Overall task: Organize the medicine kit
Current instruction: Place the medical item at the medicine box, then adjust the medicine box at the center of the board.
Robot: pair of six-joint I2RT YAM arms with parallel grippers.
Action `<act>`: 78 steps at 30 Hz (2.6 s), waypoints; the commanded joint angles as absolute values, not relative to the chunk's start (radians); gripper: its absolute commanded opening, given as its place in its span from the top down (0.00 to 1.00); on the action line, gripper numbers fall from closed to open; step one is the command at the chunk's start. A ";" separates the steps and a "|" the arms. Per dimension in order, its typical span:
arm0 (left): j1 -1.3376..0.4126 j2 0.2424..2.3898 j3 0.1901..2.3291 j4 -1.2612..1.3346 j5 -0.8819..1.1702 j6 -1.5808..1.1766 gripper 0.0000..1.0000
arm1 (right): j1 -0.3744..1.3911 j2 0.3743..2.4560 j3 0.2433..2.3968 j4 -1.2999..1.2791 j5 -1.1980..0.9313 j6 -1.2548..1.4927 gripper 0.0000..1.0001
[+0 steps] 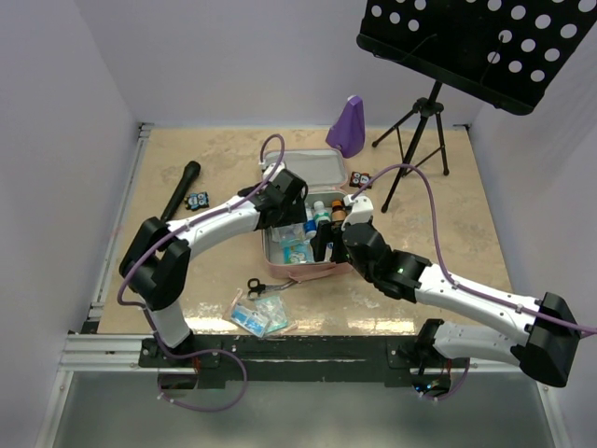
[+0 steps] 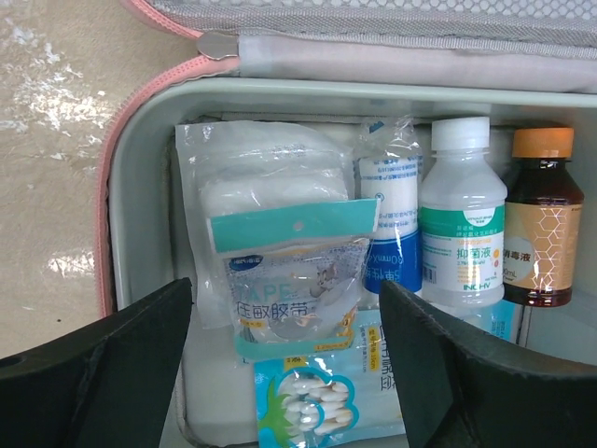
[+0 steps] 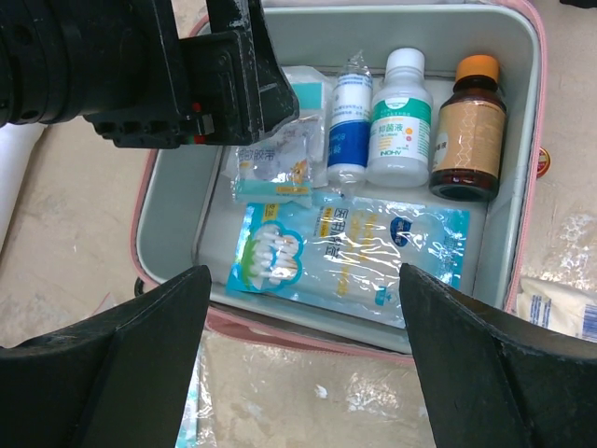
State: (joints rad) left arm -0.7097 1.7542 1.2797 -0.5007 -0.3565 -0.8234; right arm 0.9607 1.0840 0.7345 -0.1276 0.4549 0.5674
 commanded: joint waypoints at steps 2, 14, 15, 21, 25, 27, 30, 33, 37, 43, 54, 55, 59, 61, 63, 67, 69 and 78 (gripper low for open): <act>-0.709 1.691 1.316 -0.509 -0.403 -0.856 0.13 | 0.956 1.060 0.749 -0.115 0.495 0.564 0.13; -0.479 1.254 0.978 -0.388 -0.313 -0.848 0.12 | 0.752 1.072 0.775 -0.187 0.451 0.589 0.13; -0.448 1.223 0.939 -0.370 -0.289 -0.839 0.12 | 0.724 1.069 0.778 -0.193 0.446 0.588 0.13; -0.382 1.195 0.851 -0.292 -0.169 -0.792 0.13 | 0.583 1.074 0.796 -0.193 0.404 0.592 0.14; -0.380 1.247 0.841 -0.226 -0.094 -0.781 0.15 | 0.520 1.156 0.827 -0.153 0.319 0.610 0.17; -0.380 1.267 0.839 -0.192 -0.063 -0.776 0.15 | 0.511 1.196 0.844 -0.118 0.284 0.612 0.18; -0.380 1.298 0.857 -0.176 -0.041 -0.761 0.15 | 0.506 1.268 0.873 -0.075 0.262 0.615 0.17; -0.379 1.325 0.874 -0.175 -0.031 -0.735 0.15 | 0.503 1.350 0.911 -0.048 0.247 0.591 0.14; -0.380 1.344 0.870 -0.172 -0.025 -0.716 0.16 | 0.500 1.440 0.956 -0.020 0.258 0.555 0.12; -0.380 1.342 0.831 -0.170 -0.023 -0.709 0.16 | 0.500 1.551 1.011 0.029 0.221 0.525 0.15; -0.380 1.333 0.772 -0.173 -0.026 -0.704 0.16 | 0.500 1.695 1.107 0.092 0.137 0.474 0.29; -0.380 1.332 0.767 -0.173 -0.026 -0.706 0.17 | 0.500 1.701 1.109 0.101 0.120 0.474 0.30; -0.380 1.315 0.758 -0.195 -0.049 -0.706 0.17 | 0.509 1.730 1.120 0.127 0.060 0.485 0.33; -0.380 1.296 0.753 -0.212 -0.067 -0.706 0.17 | 0.531 1.746 1.126 0.138 0.048 0.485 0.33; -0.380 1.276 0.746 -0.222 -0.084 -0.706 0.17 | 0.564 1.764 1.144 0.137 0.046 0.485 0.33; -0.377 1.244 0.730 -0.241 -0.118 -0.712 0.17 | 0.621 1.807 1.184 0.130 0.051 0.498 0.32; -0.374 1.241 0.727 -0.248 -0.126 -0.712 0.17 | 0.640 1.825 1.201 0.132 0.045 0.514 0.32; -0.348 1.238 0.703 -0.282 -0.164 -0.729 0.18 | 0.673 1.878 1.258 0.141 0.020 0.545 0.31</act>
State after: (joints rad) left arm -0.3641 1.2594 0.7189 -0.2787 -0.1390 -0.7212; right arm 0.6590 1.8660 1.2121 0.1242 0.0753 0.5148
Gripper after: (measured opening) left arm 0.825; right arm 0.688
